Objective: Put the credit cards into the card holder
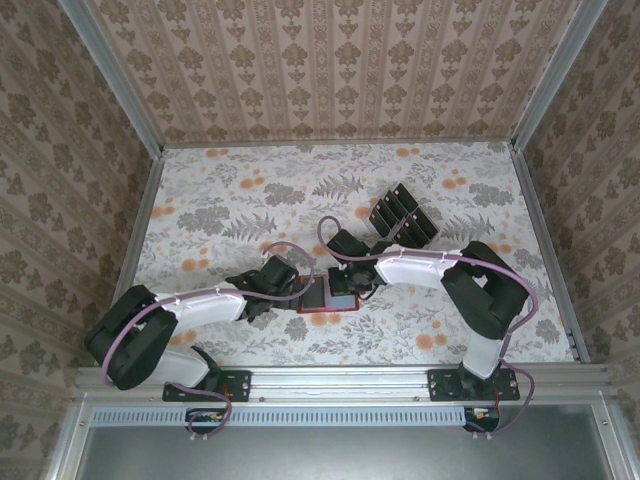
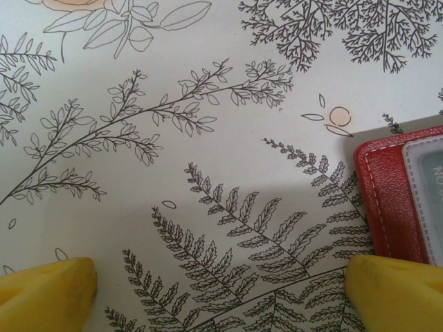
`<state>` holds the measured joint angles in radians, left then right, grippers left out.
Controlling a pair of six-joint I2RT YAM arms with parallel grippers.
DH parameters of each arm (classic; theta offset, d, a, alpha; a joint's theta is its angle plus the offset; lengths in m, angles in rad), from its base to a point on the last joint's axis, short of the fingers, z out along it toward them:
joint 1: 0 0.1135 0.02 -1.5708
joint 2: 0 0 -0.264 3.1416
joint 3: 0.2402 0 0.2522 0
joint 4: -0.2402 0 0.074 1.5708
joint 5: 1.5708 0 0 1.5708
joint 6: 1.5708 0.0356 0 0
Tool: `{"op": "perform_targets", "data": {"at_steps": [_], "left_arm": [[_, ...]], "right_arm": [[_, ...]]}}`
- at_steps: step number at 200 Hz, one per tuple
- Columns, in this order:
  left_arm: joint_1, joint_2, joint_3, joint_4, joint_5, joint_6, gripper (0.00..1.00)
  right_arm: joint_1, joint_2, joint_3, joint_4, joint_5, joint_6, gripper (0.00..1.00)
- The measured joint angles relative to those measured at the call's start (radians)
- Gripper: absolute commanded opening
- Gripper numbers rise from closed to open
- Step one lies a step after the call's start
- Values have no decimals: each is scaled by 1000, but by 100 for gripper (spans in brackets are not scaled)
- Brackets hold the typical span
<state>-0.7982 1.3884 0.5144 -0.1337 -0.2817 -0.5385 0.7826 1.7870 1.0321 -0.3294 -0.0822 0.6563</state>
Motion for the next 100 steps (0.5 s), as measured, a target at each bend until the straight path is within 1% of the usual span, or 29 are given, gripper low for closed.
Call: {"op": "perform_targets", "data": {"at_steps": [43,100], "left_arm": [[0,0,0,0,0,0,100],[0,3,2,2,-1,0,100]], "right_arm": [[-15,-19,-10,-18,10,-14,8],[-4,-86,-14,-26,7,-9,8]]}}
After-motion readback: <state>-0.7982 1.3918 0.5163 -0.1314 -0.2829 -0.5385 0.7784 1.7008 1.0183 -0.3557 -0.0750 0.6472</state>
